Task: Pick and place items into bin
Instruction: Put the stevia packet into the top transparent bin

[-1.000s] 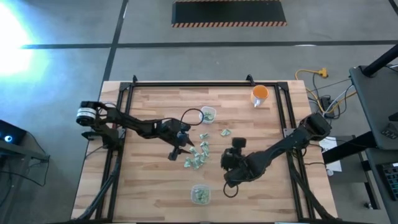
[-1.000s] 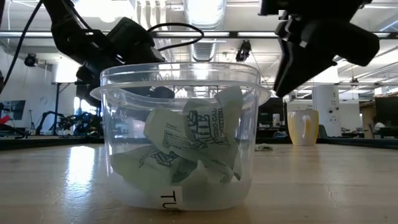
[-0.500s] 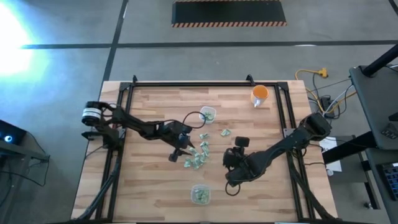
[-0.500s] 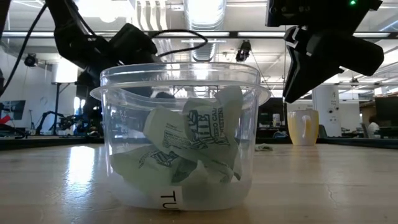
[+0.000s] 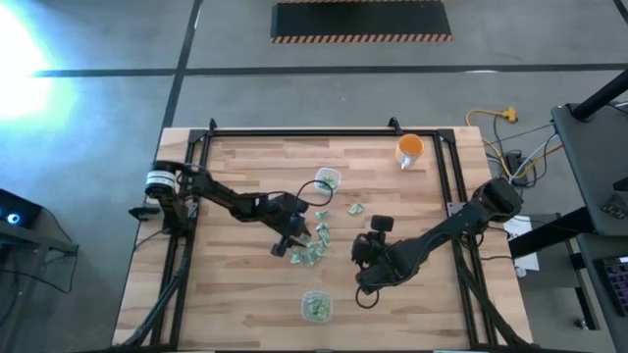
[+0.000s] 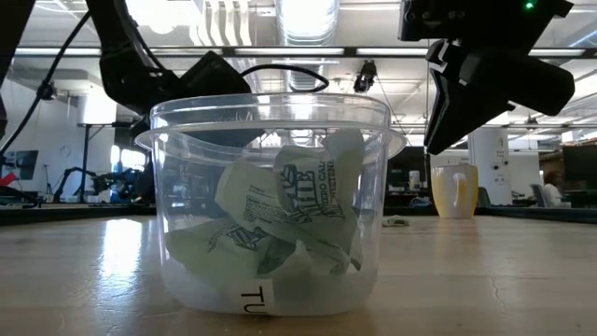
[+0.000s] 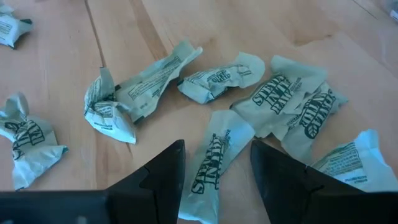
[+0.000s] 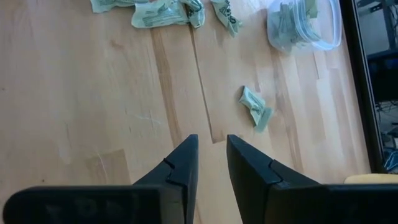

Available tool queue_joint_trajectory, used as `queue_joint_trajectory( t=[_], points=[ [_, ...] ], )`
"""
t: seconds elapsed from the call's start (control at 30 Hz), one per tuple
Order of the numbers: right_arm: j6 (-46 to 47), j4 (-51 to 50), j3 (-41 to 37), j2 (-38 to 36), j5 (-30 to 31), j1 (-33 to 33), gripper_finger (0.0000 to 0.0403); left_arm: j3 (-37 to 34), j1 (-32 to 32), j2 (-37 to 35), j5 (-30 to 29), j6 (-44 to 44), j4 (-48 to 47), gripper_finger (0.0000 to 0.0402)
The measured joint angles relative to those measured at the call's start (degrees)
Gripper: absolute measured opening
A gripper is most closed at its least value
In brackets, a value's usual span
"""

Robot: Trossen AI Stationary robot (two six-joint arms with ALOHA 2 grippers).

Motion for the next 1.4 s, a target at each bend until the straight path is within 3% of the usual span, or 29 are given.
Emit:
queue_joint_trajectory(
  t=[0.2,0.5,0.7,1.1,1.4],
  points=[
    [0.0,0.1,0.0,0.0,0.0,0.0,0.0070,0.0,0.0,-0.3,0.0,0.9,-0.7,0.0153],
    [0.0,0.2,0.0,0.0,0.0,0.0,0.0063,-0.2,-0.1,-0.4,0.3,1.9,-1.2,0.0052],
    [0.0,0.4,0.0,0.0,0.0,0.0,0.0065,-0.2,0.0,-1.5,-1.4,3.0,-1.8,0.0007],
    [0.0,0.8,0.0,0.0,0.0,0.0,0.0063,-1.0,0.1,-8.5,-7.8,5.3,-0.9,0.0003],
    [-0.4,1.7,0.0,0.0,0.5,0.0,0.0063,0.0,2.3,-8.8,-22.5,12.5,4.7,0.0004]
  ],
)
